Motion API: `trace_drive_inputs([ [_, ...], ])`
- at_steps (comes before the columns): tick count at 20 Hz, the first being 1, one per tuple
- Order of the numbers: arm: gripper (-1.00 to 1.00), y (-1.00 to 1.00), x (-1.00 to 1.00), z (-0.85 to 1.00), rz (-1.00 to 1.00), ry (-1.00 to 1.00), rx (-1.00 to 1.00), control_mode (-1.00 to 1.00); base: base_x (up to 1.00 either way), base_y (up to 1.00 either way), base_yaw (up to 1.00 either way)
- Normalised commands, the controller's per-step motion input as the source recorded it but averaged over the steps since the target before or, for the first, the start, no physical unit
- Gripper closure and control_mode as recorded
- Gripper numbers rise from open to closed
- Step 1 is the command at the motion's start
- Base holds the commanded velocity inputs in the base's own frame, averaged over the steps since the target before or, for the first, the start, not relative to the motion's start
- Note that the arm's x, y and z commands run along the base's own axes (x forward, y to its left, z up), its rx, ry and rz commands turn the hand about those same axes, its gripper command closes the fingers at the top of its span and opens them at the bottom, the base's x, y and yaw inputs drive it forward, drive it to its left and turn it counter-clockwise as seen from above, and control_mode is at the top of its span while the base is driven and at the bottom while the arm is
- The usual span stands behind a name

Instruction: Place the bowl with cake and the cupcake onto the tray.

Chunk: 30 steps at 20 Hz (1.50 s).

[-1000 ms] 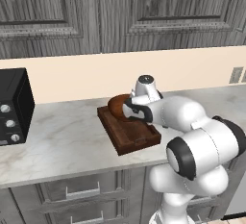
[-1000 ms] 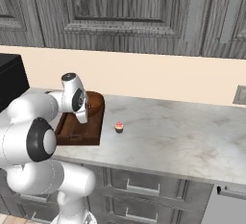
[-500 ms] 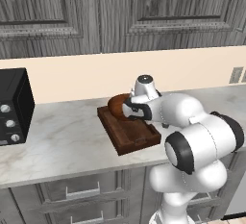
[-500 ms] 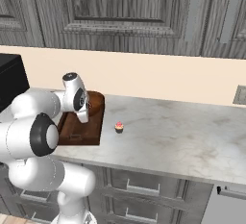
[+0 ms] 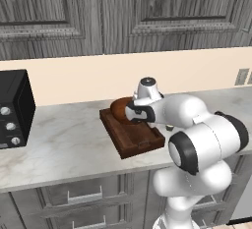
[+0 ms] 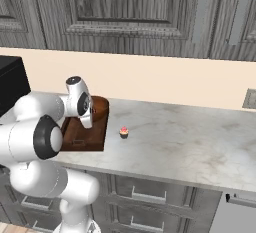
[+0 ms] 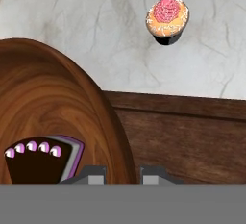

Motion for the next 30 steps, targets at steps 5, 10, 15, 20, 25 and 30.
trace_drive_inputs([
  [5,1.0,0.0,0.02,-0.05,-0.01,0.01,0.0,-1.0,0.0,0.0,0.0],
  [10,1.0,0.0,0.11,-0.03,-0.02,0.0,0.0,-1.0,0.0,0.0,0.0],
  [15,1.0,0.0,0.13,-0.06,-0.02,0.01,0.0,-1.0,0.0,0.0,0.0],
  [20,-1.0,0.0,0.0,0.0,0.0,0.03,0.0,-1.0,0.0,0.0,0.0],
  [25,-1.0,0.0,0.0,0.0,0.0,0.0,0.0,-1.0,0.0,0.0,0.0],
  [30,-1.0,0.0,0.02,0.01,0.0,0.03,0.0,-1.0,0.0,0.0,0.0],
])
